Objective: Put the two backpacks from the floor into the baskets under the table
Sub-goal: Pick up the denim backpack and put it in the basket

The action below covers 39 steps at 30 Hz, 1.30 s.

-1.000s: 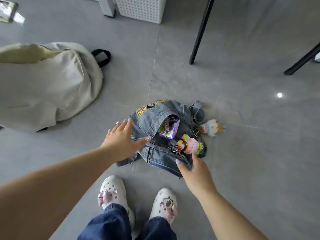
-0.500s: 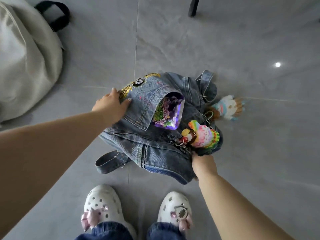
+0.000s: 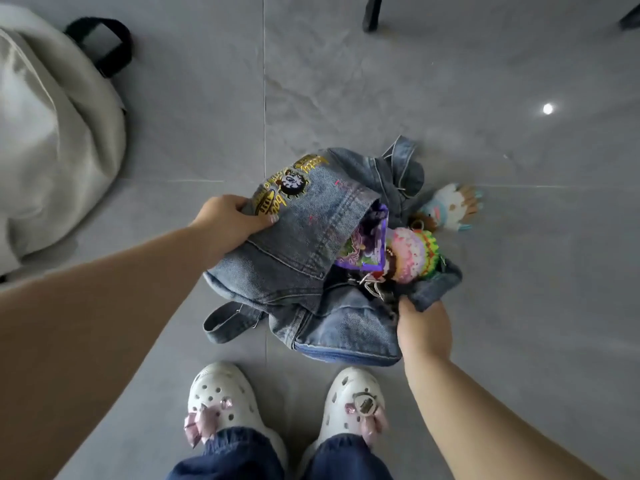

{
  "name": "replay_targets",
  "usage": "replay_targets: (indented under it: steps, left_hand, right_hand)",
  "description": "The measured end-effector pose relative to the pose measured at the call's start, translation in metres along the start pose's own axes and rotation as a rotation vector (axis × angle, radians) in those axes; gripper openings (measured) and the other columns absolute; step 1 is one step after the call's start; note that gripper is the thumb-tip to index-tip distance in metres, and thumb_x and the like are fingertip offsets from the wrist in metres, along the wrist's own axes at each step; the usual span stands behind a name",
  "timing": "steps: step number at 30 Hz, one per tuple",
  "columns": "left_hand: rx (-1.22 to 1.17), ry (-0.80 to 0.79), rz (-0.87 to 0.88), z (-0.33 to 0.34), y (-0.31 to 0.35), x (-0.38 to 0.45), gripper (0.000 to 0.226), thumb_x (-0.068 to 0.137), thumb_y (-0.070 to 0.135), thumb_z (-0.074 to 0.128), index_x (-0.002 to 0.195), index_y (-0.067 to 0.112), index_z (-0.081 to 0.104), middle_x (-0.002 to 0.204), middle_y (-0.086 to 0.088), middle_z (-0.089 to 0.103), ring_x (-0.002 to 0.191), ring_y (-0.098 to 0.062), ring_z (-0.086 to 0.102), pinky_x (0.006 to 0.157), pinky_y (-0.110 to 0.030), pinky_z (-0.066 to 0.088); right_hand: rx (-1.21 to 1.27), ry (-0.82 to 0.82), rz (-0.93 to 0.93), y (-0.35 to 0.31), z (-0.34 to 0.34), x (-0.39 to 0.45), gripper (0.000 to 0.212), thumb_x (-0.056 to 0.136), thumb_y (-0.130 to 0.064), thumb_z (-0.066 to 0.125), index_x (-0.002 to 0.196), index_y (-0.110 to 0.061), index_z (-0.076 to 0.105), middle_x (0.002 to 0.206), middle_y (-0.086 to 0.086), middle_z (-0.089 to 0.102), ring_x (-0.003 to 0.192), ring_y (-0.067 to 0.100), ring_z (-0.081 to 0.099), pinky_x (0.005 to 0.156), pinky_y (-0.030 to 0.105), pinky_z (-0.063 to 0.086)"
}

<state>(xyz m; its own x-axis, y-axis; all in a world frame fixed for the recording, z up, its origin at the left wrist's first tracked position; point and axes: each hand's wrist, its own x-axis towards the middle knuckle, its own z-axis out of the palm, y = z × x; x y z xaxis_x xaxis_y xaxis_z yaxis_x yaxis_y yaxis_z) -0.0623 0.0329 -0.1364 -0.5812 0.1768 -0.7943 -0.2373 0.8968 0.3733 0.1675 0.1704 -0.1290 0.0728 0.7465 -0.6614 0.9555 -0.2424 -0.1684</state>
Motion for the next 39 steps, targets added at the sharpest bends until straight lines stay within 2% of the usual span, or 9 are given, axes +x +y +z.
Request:
replay_targets:
  steps: [3,6,10,15,19,23,27,34,39]
  left_hand:
    - [-0.048,0.002,0.068,-0.004,0.016,-0.040,0.024,0.083,0.034,0.067,0.100,0.016,0.069,0.080,-0.002,0.062,0.062,-0.012,0.050,0.051,-0.021,0.036]
    - [-0.084,-0.007,0.094,-0.014,0.041,-0.089,0.011,0.087,0.029,0.062,0.086,0.019,0.064,0.065,-0.001,0.055,0.055,-0.016,0.046,0.049,-0.023,0.034]
    - [-0.136,0.041,0.131,-0.045,0.074,-0.152,0.025,0.089,0.027,0.059,0.065,0.021,0.053,0.049,0.002,0.042,0.044,-0.014,0.037,0.040,-0.023,0.026]
    - [-0.247,0.107,0.186,-0.116,0.117,-0.211,0.030,0.088,0.026,0.059,0.071,0.003,0.055,0.051,-0.001,0.039,0.046,-0.017,0.033,0.045,-0.028,0.025]
    - [-0.317,0.170,0.249,-0.179,0.161,-0.259,0.040,0.087,0.021,0.059,0.055,0.015,0.035,0.048,0.003,0.032,0.044,-0.013,0.027,0.038,-0.020,0.022]
    - [-0.359,0.172,0.336,-0.223,0.195,-0.280,0.025,0.086,0.024,0.058,0.063,0.017,0.050,0.055,0.000,0.051,0.052,-0.012,0.041,0.046,-0.021,0.029]
    - [-0.441,0.209,0.360,-0.252,0.228,-0.285,0.032,0.085,0.021,0.056,0.056,0.029,0.045,0.045,0.013,0.051,0.046,-0.002,0.041,0.044,-0.017,0.029]
    - [-0.452,0.287,0.320,-0.296,0.275,-0.256,0.022,0.086,0.023,0.057,0.066,0.032,0.055,0.059,0.007,0.059,0.054,-0.003,0.049,0.053,-0.022,0.038]
    - [-0.471,0.313,0.312,-0.330,0.292,-0.237,0.011,0.087,0.020,0.057,0.082,0.028,0.063,0.073,0.001,0.068,0.066,-0.013,0.058,0.060,-0.024,0.043]
  right_hand:
    - [0.009,0.048,-0.139,-0.025,-0.040,-0.029,0.027,0.093,-0.023,0.050,0.113,-0.005,0.057,0.111,0.022,0.067,0.105,0.041,0.060,0.082,0.040,0.044]
    - [-0.012,-0.024,-0.303,-0.061,-0.073,-0.068,0.028,0.095,-0.024,0.049,0.114,-0.006,0.056,0.112,0.019,0.067,0.104,0.040,0.060,0.076,0.037,0.041]
    - [-0.053,-0.095,-0.494,-0.113,-0.114,-0.128,0.032,0.095,-0.025,0.050,0.123,-0.011,0.056,0.114,0.012,0.068,0.106,0.034,0.061,0.075,0.032,0.042]
    - [-0.063,-0.145,-0.626,-0.187,-0.175,-0.192,0.023,0.092,-0.028,0.053,0.109,-0.014,0.060,0.095,0.006,0.067,0.092,0.028,0.062,0.067,0.029,0.039]
    - [-0.032,-0.218,-0.709,-0.250,-0.223,-0.238,0.027,0.088,-0.030,0.055,0.114,-0.026,0.060,0.093,-0.004,0.064,0.089,0.020,0.060,0.072,0.027,0.041]
    - [-0.039,-0.302,-0.840,-0.308,-0.250,-0.273,0.035,0.083,-0.030,0.062,0.117,-0.029,0.062,0.106,-0.005,0.071,0.098,0.017,0.064,0.082,0.030,0.051]
    - [-0.114,-0.341,-0.962,-0.355,-0.263,-0.285,0.036,0.079,-0.029,0.065,0.116,-0.028,0.063,0.104,-0.005,0.073,0.098,0.018,0.065,0.085,0.035,0.053]
    - [-0.112,-0.444,-1.021,-0.435,-0.275,-0.273,0.039,0.081,-0.027,0.064,0.120,-0.032,0.061,0.109,-0.008,0.071,0.101,0.014,0.065,0.089,0.034,0.053]
    - [-0.127,-0.469,-1.058,-0.486,-0.273,-0.274,0.037,0.082,-0.023,0.060,0.118,-0.030,0.063,0.104,-0.005,0.072,0.097,0.015,0.065,0.086,0.033,0.053]
